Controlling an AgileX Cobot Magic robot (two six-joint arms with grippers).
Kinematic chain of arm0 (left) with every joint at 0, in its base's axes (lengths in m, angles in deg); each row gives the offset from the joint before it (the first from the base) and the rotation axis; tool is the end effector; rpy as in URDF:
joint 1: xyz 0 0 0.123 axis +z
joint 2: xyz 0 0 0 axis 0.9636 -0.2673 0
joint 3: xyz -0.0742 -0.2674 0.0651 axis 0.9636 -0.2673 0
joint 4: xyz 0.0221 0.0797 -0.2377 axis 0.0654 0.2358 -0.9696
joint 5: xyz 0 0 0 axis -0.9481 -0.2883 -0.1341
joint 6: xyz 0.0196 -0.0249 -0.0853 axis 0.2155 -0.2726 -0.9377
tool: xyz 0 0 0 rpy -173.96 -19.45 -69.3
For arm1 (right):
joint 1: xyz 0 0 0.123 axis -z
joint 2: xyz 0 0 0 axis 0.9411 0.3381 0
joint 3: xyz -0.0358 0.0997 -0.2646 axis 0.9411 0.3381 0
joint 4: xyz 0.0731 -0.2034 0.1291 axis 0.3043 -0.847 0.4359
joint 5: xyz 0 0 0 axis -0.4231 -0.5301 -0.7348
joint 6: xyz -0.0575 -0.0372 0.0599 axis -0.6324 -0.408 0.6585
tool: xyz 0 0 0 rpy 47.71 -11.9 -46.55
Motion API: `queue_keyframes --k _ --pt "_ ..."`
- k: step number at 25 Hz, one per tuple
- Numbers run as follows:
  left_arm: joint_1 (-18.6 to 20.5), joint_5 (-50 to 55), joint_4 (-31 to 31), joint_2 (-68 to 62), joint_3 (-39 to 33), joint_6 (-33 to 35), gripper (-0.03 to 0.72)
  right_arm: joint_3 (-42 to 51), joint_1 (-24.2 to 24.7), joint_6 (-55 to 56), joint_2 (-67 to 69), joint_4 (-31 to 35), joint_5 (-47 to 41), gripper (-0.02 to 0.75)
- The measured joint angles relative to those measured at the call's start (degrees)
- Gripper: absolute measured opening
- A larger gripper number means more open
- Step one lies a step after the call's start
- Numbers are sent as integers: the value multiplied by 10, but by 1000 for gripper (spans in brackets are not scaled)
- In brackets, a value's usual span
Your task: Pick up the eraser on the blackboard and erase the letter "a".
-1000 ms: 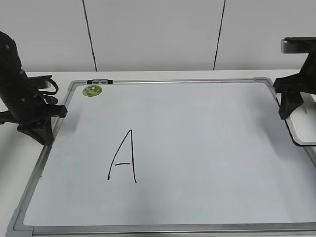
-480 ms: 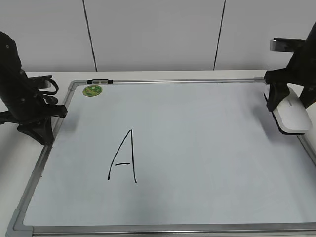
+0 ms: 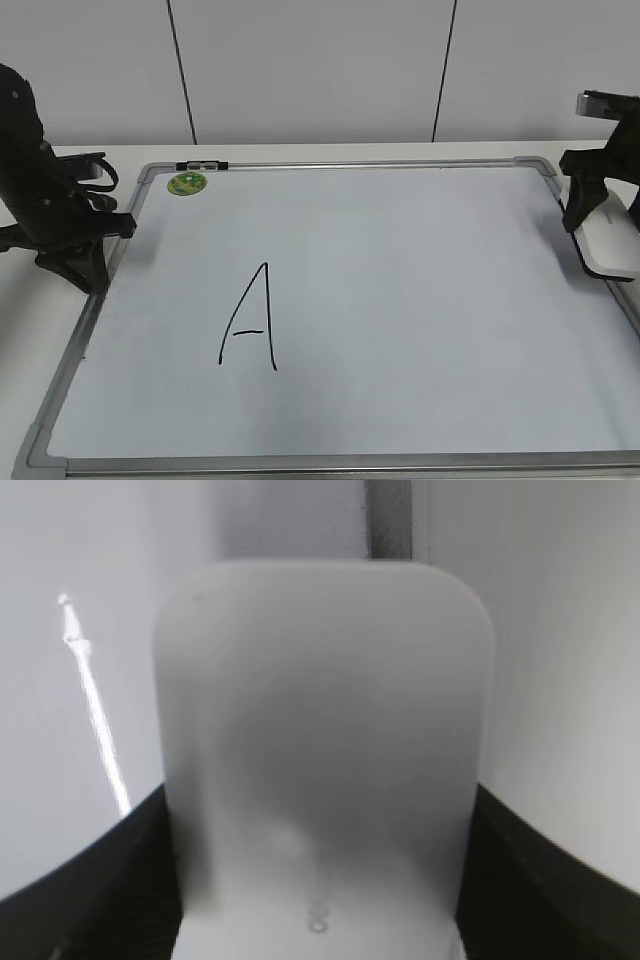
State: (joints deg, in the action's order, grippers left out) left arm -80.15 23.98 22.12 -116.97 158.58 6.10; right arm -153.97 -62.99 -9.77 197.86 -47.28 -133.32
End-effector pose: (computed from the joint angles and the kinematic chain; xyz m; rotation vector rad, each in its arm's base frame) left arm 0.4025 -0.0542 0.1282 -0.0188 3.1220 -0.2501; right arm 0.4293 -0.0435 0.1953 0.0905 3.0769 0.1797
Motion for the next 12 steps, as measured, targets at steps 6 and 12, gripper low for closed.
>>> queue_keyframes --k 6,12 --pt "0 0 0 0 0 0 55 0 0 0 0 20 -1 519" --pt "0 0 0 0 0 0 55 0 0 -4 0 26 -1 519"
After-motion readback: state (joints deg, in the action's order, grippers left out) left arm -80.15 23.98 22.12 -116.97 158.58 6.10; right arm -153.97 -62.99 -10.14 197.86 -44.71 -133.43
